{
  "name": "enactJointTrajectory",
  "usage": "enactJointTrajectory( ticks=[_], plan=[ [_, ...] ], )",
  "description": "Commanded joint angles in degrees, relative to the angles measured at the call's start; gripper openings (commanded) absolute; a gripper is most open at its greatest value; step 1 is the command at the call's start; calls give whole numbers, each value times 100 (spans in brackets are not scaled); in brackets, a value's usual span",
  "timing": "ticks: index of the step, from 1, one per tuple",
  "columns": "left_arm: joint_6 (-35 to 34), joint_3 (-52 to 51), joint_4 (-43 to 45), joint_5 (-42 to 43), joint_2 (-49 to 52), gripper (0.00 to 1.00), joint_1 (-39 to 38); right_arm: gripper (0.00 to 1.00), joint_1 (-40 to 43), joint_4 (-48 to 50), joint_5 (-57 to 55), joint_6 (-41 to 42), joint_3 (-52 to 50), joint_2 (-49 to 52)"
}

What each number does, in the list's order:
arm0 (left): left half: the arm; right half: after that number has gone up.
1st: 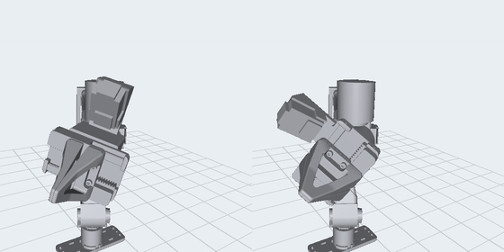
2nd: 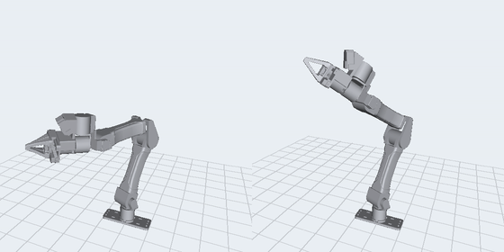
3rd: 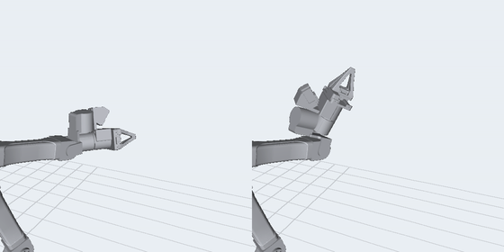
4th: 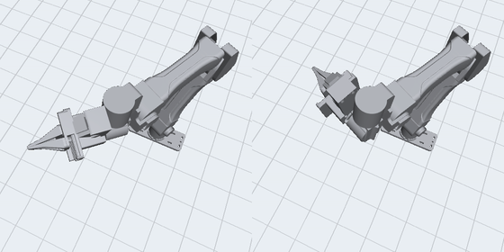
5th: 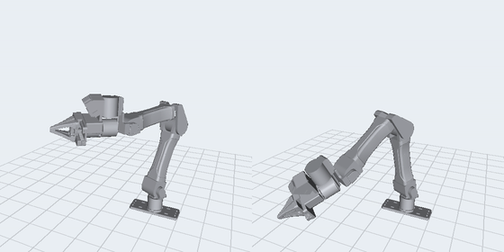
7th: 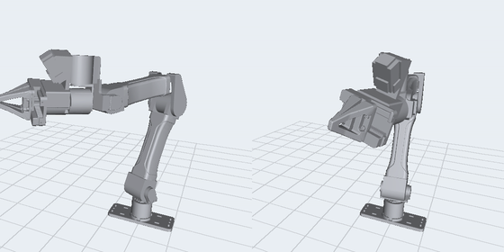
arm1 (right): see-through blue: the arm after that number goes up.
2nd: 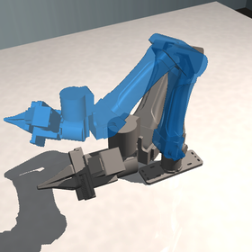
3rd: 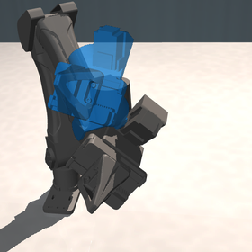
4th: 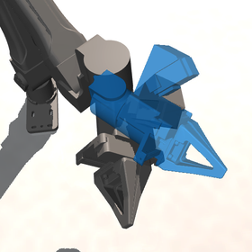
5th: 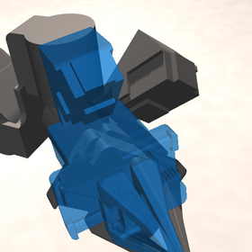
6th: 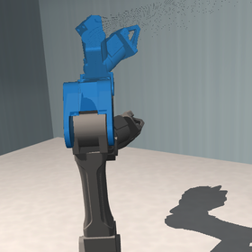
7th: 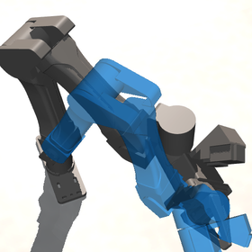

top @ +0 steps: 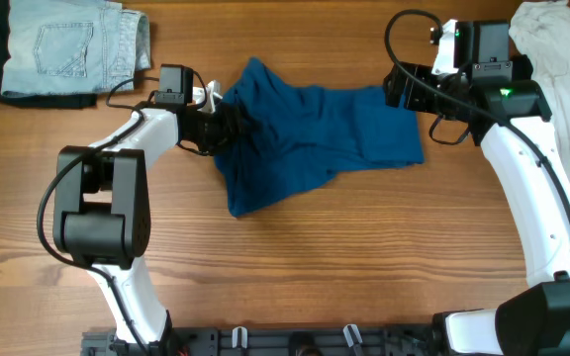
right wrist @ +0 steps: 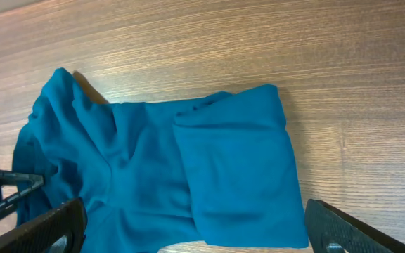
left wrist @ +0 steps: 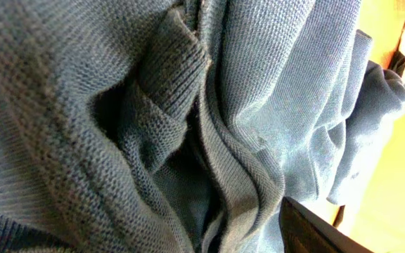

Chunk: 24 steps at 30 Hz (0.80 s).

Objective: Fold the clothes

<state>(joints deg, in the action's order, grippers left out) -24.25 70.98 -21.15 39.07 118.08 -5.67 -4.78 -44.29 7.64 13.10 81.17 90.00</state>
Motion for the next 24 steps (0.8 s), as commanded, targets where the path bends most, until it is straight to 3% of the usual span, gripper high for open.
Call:
enactJointTrajectory(
  ticks=[1, 3, 4, 8, 10, 13, 16, 21, 24],
  plan=[
    [-24, -326, 63, -804, 472, 67, -98, 99, 13, 9, -61, -107, 52, 55],
    [-68, -326, 153, -807, 472, 63, -98, 100, 13, 7, -61, -107, 52, 55],
    [-177, -326, 280, -807, 472, 52, -98, 100, 13, 9, -61, -103, 52, 55],
    [-376, -326, 560, -804, 472, 40, -98, 100, 13, 13, -61, -103, 52, 55],
    [-457, -319, 638, -804, 472, 39, -98, 100, 13, 9, -61, -96, 52, 55],
    [-457, -308, 634, -798, 472, 47, -98, 100, 15, -13, -61, -98, 52, 55],
    [-470, -297, 640, -474, 472, 46, -96, 100, 13, -44, -61, -105, 52, 55],
    [-684, -271, 726, -173, 472, 33, -164, 100, 15, -57, -66, -118, 52, 55],
    [-708, -271, 841, -181, 472, 20, -293, 100, 13, -57, -63, -157, 52, 55]
  ],
)
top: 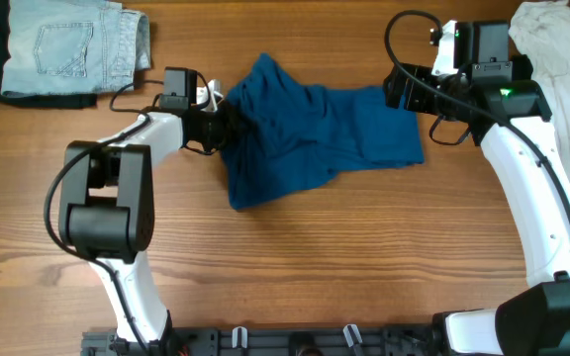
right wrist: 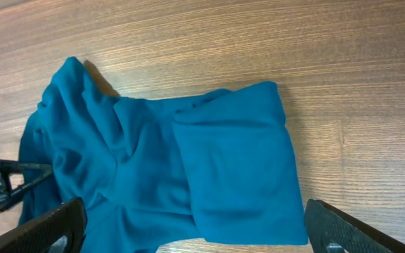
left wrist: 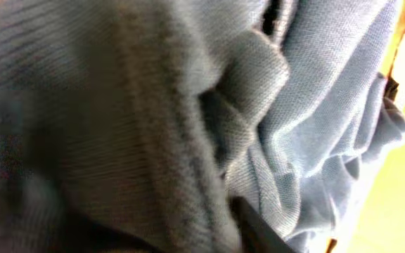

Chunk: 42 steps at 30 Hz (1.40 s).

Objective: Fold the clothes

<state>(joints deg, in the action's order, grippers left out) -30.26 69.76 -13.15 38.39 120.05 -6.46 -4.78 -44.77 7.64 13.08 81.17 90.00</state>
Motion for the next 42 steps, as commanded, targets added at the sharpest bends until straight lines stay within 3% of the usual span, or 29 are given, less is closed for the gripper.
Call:
enactJointTrajectory(
  ticks=[1, 12, 20, 24, 32, 36, 40, 42],
  plan=[
    [-184, -149, 63, -146, 275, 6, -251, 100, 13, -9, -63, -155, 52, 55],
    [-369, -149, -114, -219, 197, 4, -42, 100, 15, -70, -63, -153, 52, 55],
    [-76, -149, -1088, -243, -96, 4, 901, 100, 13, -28, -61, -151, 52, 55],
    [76, -149, -1847, -883, -136, 4, 1582, 100, 15, -20, -63, -153, 52, 55],
    [951, -149, -2483, -951, -146, 5, 2671, 100, 15, 70, -61, -109, 52, 55],
    [1064, -149, -2651, -933, -155, 30, 2750, 100, 15, 79, -61, -105, 52, 55],
    [1263, -149, -2675, -931, -157, 99, 2686, 100, 13, 105, -61, -103, 52, 55],
    [1344, -149, -2658, -922, -157, 100, 2658, 100, 15, 109, -61, -105, 52, 55]
  ],
)
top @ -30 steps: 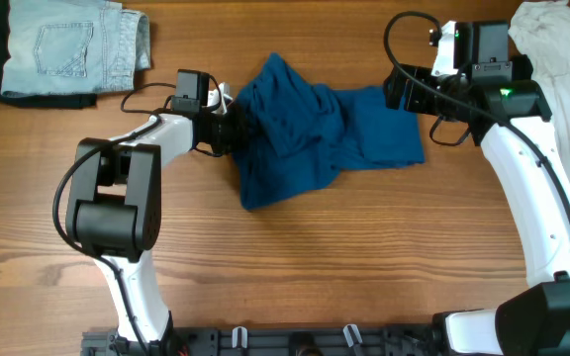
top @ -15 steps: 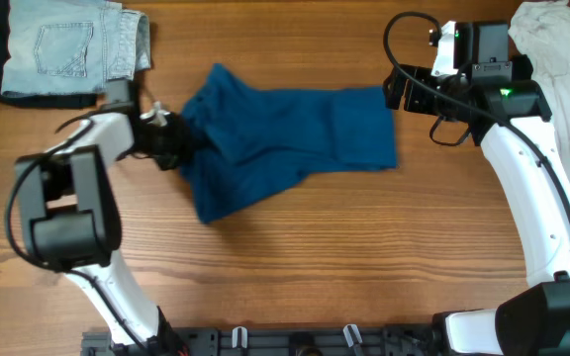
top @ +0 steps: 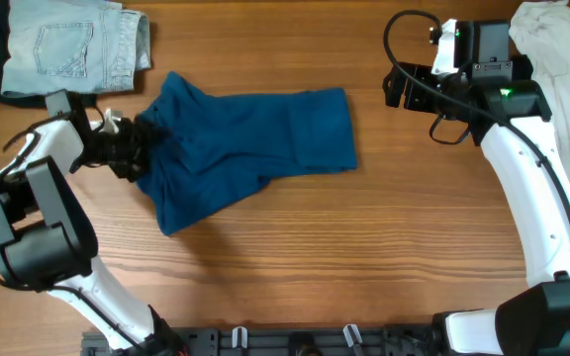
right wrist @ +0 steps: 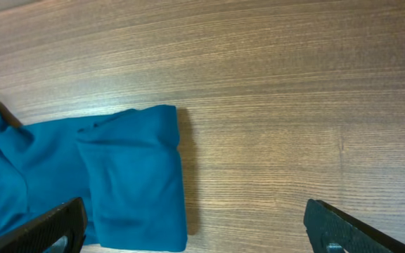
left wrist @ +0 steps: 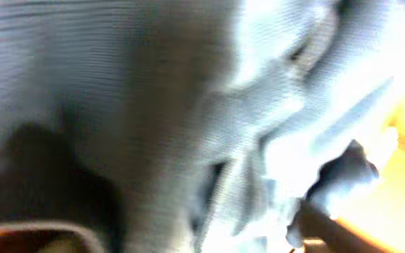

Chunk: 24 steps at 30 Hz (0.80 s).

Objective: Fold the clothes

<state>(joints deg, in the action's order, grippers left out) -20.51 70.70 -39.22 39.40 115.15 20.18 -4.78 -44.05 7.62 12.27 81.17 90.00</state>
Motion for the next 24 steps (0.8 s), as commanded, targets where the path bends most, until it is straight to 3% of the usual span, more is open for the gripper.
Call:
enactJointTrajectory(
  ticks=[1, 6, 17, 19, 21, 24],
  plan=[
    [415, -243, -31, -1019, 332, 100, -24, 100, 13, 37, -59, -24, 52, 55],
    [575, -243, -20, -872, 334, 99, -199, 100, 13, 35, -59, -22, 52, 55],
    [-767, -245, 660, -2468, 348, 88, -1491, 100, 15, 33, -59, -31, 52, 55],
    [-839, -245, 688, -2719, 352, 82, -1668, 100, 13, 24, -59, -33, 52, 55],
    [-848, -245, 669, -2883, 352, 70, -1762, 100, 13, 9, -61, -35, 52, 55],
    [-846, -245, 614, -2927, 352, 39, -1781, 100, 15, -7, -61, -35, 52, 55]
  ],
)
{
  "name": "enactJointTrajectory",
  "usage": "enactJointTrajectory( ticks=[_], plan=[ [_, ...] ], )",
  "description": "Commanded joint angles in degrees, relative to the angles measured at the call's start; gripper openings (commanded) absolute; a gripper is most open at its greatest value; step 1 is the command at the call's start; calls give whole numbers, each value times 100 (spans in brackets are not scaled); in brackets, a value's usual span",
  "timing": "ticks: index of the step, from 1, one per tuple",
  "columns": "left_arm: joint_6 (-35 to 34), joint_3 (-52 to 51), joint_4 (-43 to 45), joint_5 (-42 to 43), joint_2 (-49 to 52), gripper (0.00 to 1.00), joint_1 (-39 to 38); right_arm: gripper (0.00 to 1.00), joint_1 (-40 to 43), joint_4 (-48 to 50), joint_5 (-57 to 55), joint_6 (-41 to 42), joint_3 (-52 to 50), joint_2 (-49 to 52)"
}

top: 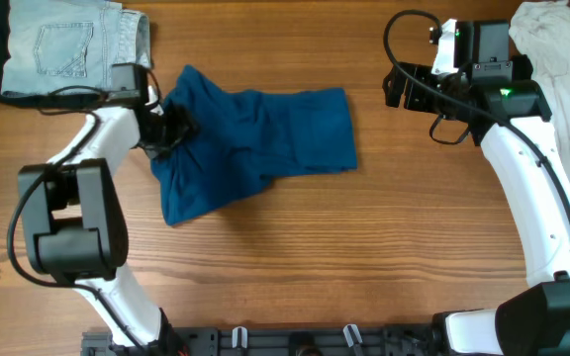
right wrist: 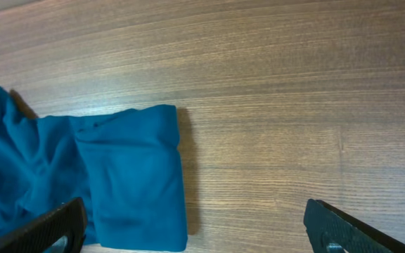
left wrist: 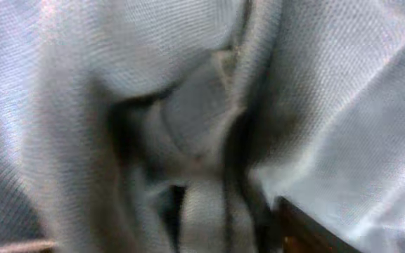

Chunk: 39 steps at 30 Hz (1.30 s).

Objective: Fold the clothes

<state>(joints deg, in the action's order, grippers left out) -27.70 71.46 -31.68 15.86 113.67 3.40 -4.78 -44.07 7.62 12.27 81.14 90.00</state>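
Note:
A blue garment (top: 265, 133) lies crumpled on the wooden table (top: 364, 247), left of centre. Its left part is bunched and its right part is a flat folded panel (right wrist: 132, 179). My left gripper (top: 171, 127) is shut on the bunched left part. Knit blue fabric (left wrist: 188, 105) fills the left wrist view, with one dark finger (left wrist: 311, 232) at the lower right. My right gripper (right wrist: 194, 225) stands open over bare wood, to the right of the garment and apart from it, seen in the overhead view at the right gripper (top: 396, 89).
Folded light jeans (top: 67, 44) lie at the back left on a dark garment. A pale crumpled garment (top: 562, 59) lies at the back right, behind my right arm.
My left gripper, still shut on the garment, has moved right and toward the back. The garment's left part is more bunched. Its right edge and my right arm have not moved.
The garment first lay right of centre, reaching under my right gripper, with my left gripper shut on its left bunch. It then lay much further left, clear of the right gripper. Now the left gripper stands a little further right.

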Motion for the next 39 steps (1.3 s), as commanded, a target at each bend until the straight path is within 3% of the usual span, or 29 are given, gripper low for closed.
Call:
enactJointTrajectory(
  ticks=[1, 3, 4, 9, 16, 22, 29, 39],
  plan=[
    [-127, -321, -151, -577, 501, 28, -96, 100, 15, -7, -61, -46, 55, 55],
    [-109, -321, -155, -614, 501, 5, -79, 100, 15, -11, -61, -50, 55, 55],
    [-109, -321, -166, -638, 501, 4, -70, 100, 13, -11, -59, -50, 55, 55],
    [-107, -317, -400, -833, 476, 4, 85, 100, 13, -11, -59, -50, 55, 55],
    [-98, 98, -1458, -1250, 339, 4, 719, 100, 13, -4, -17, -4, 46, 55],
    [437, 765, -2131, -1250, 7, 4, 828, 100, 13, 162, 9, -4, -101, 98],
    [428, 1434, -2796, -1178, -494, 4, 426, 100, 13, 221, 573, 212, -101, 568],
    [284, 1445, -2750, -839, -994, 4, -787, 93, -177, 428, 1047, 293, -101, 1899]
  ],
)
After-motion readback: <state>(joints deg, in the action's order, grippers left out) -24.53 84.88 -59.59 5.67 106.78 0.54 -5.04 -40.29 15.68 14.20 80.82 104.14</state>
